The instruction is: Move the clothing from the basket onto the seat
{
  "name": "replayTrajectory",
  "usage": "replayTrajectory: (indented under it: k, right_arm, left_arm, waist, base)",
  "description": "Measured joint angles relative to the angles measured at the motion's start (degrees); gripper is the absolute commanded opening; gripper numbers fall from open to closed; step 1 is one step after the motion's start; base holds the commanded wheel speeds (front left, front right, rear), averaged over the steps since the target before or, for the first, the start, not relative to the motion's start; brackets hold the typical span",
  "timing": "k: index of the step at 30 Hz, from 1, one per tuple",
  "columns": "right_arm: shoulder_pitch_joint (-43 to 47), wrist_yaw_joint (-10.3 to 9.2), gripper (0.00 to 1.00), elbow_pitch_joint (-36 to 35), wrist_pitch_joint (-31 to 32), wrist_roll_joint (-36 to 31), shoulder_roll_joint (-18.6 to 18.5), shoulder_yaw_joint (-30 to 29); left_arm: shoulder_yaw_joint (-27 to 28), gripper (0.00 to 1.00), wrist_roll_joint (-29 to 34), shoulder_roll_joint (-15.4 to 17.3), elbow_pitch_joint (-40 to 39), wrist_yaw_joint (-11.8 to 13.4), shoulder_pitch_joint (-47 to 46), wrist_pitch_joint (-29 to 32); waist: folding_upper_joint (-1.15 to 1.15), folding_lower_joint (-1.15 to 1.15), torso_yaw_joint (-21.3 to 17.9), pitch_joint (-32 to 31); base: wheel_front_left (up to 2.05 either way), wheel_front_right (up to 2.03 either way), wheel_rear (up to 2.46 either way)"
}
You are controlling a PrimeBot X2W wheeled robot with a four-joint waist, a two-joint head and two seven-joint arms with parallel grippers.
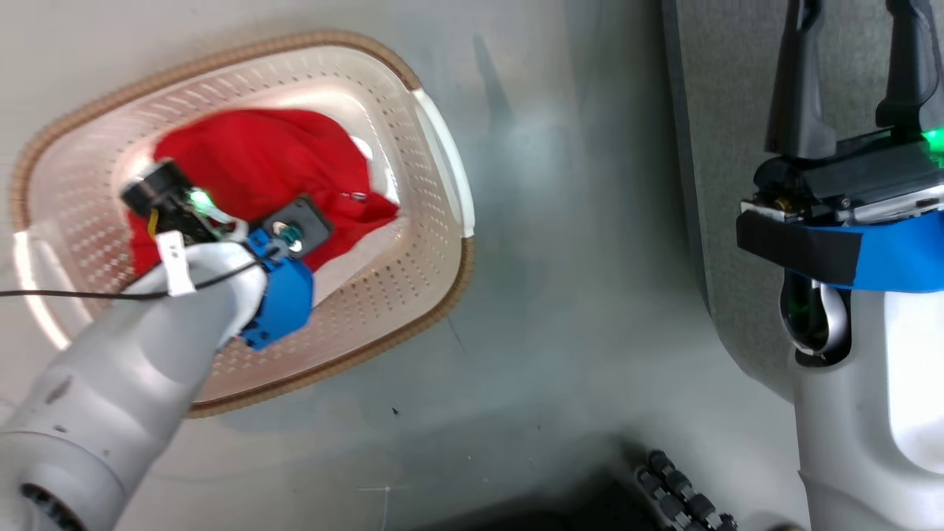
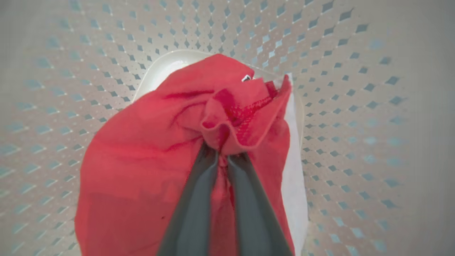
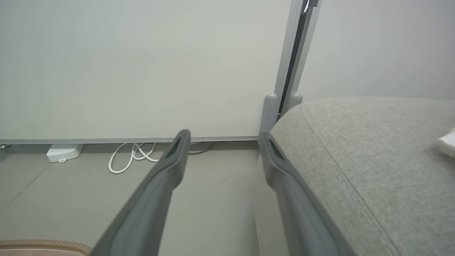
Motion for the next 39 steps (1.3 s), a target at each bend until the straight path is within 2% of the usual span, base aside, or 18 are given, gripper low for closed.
replayTrajectory:
  k: [7,13,25,39]
  right_arm:
    - [2.4,0.00,1.00,1.5,0.0,-1.3,0.0,-0.9]
    - [5.9,0.00,1.00,2.9,0.0,-2.1,-0.3,-2.0]
    - [13.1,0.00,1.00,5.6,0.0,-2.1,-2.4,-3.6]
    - [20.9,0.00,1.00,8.0,0.0,-1.8,-2.9,-3.8]
  left_arm:
    - [0.0,0.00,-3.5,-2.4,-1.0,0.0,2.7,-3.9]
    - [0.4,0.00,-7.4,-3.9,-3.8,0.0,5.0,-5.0]
    - [10.4,0.00,-6.9,-3.6,-17.3,1.1,13.0,-5.2]
    - [21.3,0.00,-4.7,-5.6,-26.2,2.5,19.8,-5.2]
  waist:
    - [0.00,0.00,2.5,-6.0]
    - [0.00,0.00,4.7,-12.0]
    - [0.00,0.00,8.5,-24.8]
    - [0.00,0.00,11.2,-38.3]
  base:
    - [0.00,0.00,0.00]
    - [0.00,0.00,0.00]
    - [0.00,0.00,0.00]
    - [0.00,0.00,0.00]
